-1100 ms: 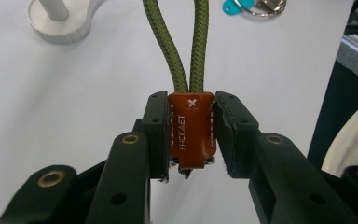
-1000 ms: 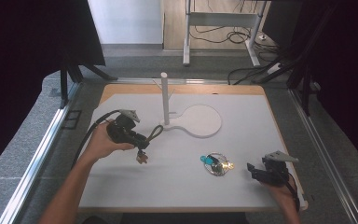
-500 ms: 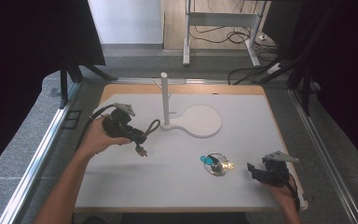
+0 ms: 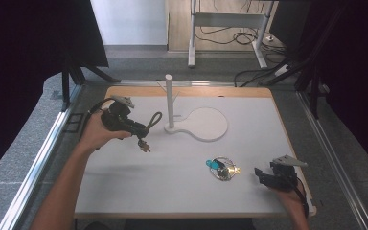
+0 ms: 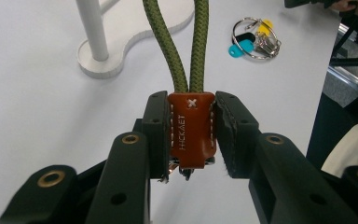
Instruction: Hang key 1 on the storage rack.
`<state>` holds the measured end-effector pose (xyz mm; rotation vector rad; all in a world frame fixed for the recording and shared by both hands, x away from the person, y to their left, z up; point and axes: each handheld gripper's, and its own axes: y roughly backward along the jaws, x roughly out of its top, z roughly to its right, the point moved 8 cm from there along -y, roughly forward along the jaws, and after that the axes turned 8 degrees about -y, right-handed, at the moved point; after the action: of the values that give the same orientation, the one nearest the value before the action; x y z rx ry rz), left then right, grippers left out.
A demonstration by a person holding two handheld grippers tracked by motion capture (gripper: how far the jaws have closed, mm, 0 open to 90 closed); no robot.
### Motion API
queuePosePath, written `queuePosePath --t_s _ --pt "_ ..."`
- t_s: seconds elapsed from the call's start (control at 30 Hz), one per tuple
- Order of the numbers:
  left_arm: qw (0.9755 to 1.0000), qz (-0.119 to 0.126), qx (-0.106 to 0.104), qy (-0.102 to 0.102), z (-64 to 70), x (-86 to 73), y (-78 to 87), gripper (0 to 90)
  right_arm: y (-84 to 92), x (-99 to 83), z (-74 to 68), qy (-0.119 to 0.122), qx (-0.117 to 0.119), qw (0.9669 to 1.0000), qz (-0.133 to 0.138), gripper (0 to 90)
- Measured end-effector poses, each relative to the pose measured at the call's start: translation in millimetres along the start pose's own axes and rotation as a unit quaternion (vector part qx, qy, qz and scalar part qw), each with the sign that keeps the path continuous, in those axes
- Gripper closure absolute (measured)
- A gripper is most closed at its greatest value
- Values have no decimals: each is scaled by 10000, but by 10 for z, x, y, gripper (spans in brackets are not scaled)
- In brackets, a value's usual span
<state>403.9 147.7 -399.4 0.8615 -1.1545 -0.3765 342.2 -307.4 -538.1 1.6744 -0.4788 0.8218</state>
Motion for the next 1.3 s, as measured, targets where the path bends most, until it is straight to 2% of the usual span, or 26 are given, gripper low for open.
queuePosePath --t_s 0.47,1.3 --pt "9996 251 6 133 -120 93 110 673 -6 -4 9 2 -7 10000 -13 308" --pt "9994 225 82 248 -290 283 218 673 -23 -15 7 11 -7 10000 -54 307"
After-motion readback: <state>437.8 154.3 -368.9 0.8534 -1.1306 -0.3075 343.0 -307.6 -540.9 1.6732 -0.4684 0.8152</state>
